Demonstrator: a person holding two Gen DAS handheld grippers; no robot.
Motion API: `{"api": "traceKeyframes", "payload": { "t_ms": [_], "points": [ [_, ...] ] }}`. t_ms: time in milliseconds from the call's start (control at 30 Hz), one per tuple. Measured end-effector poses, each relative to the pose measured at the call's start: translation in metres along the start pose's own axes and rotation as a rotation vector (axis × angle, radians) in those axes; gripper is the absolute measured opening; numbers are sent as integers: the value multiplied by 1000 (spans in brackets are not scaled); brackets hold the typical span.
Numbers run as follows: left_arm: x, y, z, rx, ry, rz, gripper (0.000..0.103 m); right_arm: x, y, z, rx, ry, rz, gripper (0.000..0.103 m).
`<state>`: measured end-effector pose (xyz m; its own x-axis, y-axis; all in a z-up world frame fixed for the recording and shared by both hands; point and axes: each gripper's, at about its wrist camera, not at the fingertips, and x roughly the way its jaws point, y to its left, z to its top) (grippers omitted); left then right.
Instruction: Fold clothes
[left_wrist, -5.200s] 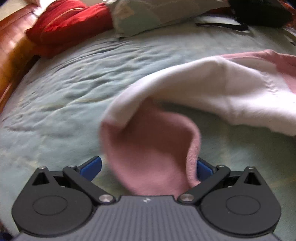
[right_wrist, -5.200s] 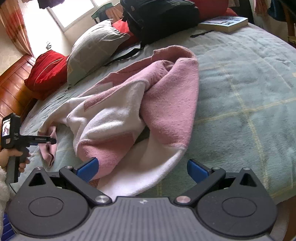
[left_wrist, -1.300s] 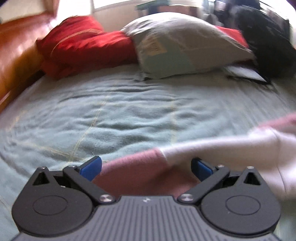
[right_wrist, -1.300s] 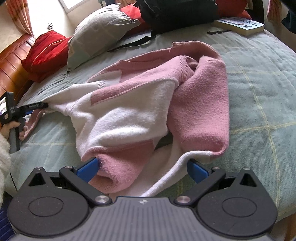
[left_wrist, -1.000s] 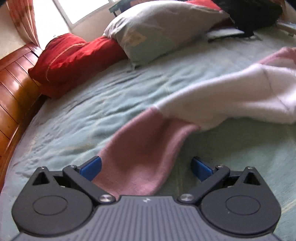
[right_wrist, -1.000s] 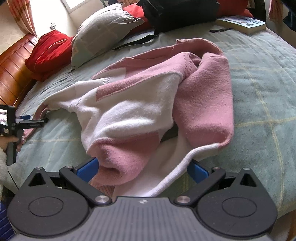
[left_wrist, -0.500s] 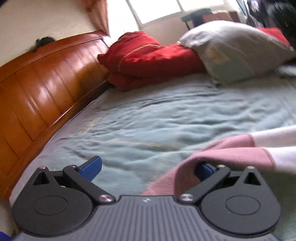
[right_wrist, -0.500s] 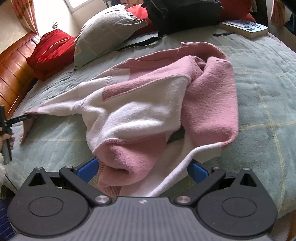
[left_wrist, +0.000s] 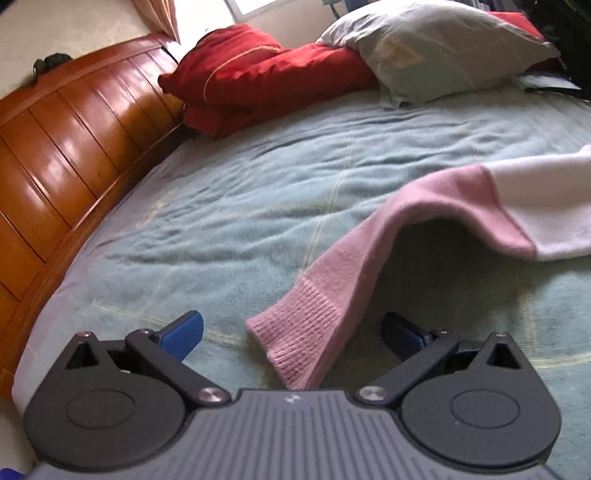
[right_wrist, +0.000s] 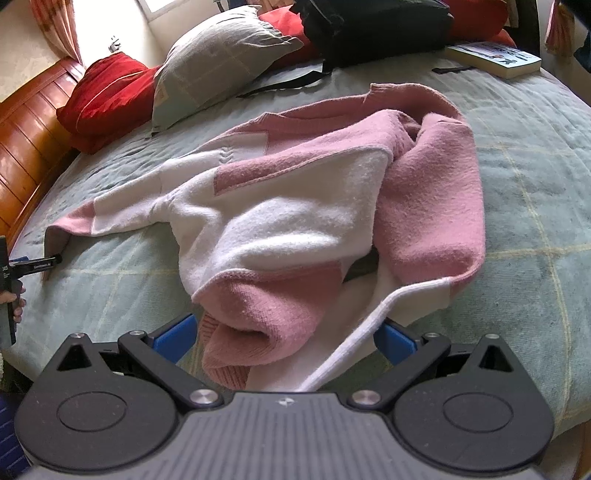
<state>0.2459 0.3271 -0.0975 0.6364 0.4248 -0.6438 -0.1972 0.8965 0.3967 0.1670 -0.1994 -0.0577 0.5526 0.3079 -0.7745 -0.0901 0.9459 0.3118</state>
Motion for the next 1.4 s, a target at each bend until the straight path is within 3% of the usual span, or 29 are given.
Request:
{"api": "traceKeyframes", "payload": {
  "t_ms": [200, 400, 467, 600, 933, 1100, 1400],
  "points": [
    [25, 21, 14, -113, 13, 102, 103, -2, 3, -1, -2, -1, -11, 103],
    [18, 48, 27, -175, -62, 302, 102, 0, 5, 1, -11, 0, -22, 103],
    [16, 60, 27, -198, -45, 312, 102, 1, 6, 1, -14, 2, -23, 103],
    [11, 74, 17, -245, 8, 250, 102, 1, 6, 1, -15, 2, -16, 103],
    [-28, 24, 2, -106, 70, 1, 102, -12, 3, -6, -18, -10, 20, 103],
    [-76, -24, 2, -70, 55, -201, 102, -19, -3, -11, -8, -18, 37, 103],
    [-194, -153, -13, 119, -57, -518, 102, -29, -29, -22, 26, -26, 59, 103]
  ]
}}
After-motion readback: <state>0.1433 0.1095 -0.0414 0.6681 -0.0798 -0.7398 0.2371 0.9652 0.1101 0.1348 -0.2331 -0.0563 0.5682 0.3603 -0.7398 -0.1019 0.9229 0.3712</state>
